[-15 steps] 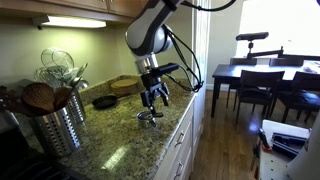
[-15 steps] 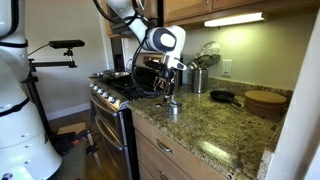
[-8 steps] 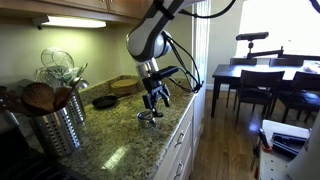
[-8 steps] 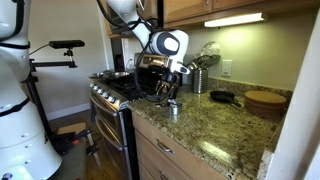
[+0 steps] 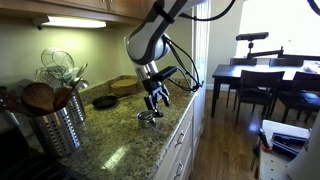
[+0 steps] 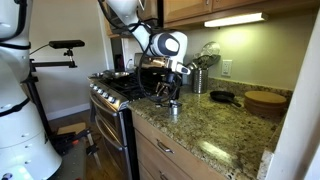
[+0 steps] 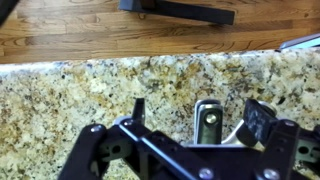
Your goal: Remove the medium measuring cup from the large cup then remove the small measuring cup from the medium cup
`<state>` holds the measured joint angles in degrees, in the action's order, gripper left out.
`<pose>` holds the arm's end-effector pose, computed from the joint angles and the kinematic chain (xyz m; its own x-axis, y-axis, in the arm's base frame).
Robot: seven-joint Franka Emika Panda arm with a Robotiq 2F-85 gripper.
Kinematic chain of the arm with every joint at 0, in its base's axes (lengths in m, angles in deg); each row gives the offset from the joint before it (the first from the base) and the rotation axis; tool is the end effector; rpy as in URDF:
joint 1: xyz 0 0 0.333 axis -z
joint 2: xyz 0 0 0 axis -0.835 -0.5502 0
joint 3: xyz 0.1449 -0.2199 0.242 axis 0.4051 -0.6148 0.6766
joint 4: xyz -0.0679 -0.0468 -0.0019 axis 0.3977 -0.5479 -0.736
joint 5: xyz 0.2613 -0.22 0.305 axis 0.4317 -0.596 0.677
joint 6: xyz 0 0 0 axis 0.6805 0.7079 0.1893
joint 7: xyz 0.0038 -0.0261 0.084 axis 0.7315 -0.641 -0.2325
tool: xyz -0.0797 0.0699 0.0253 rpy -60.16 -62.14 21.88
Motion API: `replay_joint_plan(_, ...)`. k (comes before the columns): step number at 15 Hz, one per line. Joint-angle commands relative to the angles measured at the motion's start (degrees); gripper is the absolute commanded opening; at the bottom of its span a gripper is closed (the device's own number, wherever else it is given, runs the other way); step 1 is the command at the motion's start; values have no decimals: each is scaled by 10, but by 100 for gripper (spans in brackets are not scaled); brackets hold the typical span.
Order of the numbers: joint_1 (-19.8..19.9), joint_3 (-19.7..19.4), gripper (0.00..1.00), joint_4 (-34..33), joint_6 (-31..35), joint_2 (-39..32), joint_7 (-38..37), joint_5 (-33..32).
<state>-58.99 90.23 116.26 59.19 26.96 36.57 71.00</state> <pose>0.6277 0.0432 0.2491 0.9414 0.1182 -0.3159 0.1361 -0.9901 0.0351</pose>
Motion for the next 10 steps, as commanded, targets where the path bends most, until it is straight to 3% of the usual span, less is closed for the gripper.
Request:
replay_joint_plan(1,-3,-1,100,-1,-8,-1,18,-15)
replay_joint_plan(10,-4,0,100,-5,-2,-4,21,-15)
